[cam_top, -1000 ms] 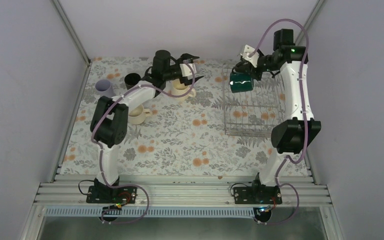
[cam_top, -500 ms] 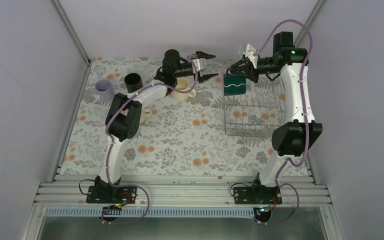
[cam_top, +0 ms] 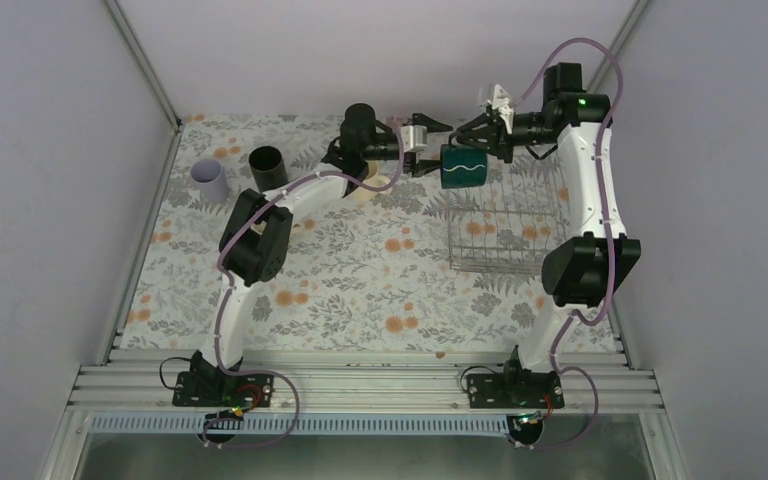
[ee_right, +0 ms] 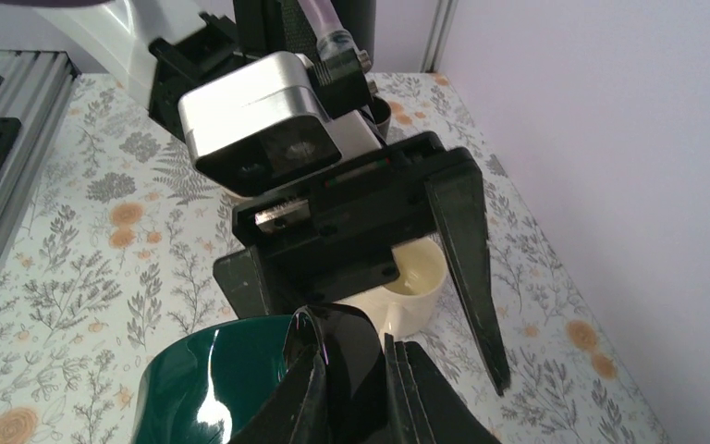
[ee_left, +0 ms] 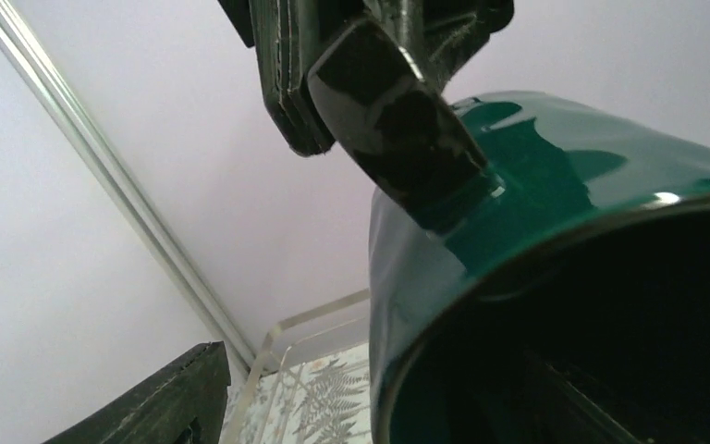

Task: Unload the cups from the dish rack

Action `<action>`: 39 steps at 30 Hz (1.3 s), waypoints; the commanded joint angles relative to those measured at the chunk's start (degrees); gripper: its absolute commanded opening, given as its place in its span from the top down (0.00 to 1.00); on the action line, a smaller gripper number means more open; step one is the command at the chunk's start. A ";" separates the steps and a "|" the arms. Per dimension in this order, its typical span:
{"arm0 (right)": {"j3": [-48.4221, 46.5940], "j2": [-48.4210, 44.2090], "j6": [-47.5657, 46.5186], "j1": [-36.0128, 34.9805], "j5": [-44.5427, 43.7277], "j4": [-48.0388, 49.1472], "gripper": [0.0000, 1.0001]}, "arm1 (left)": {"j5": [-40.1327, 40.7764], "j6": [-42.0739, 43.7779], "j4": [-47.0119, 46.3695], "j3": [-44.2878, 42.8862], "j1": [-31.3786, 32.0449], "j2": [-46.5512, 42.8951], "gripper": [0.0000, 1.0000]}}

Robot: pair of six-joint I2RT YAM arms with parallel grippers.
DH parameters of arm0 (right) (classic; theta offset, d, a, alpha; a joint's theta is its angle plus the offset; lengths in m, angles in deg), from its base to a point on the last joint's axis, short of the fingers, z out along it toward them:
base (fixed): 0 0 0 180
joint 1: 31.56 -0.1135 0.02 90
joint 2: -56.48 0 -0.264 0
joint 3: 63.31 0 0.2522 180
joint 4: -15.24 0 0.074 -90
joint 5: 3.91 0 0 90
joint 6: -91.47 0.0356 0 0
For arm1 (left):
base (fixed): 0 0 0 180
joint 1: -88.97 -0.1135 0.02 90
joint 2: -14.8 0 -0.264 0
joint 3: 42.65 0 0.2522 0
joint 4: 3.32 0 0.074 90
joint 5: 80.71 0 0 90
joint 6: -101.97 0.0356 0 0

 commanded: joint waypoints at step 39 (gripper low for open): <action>10.78 -17.26 16.10 7.96 -22.10 16.48 0.00 | 26.98 52.68 80.71 -22.14 -2.34 -7.81 0.98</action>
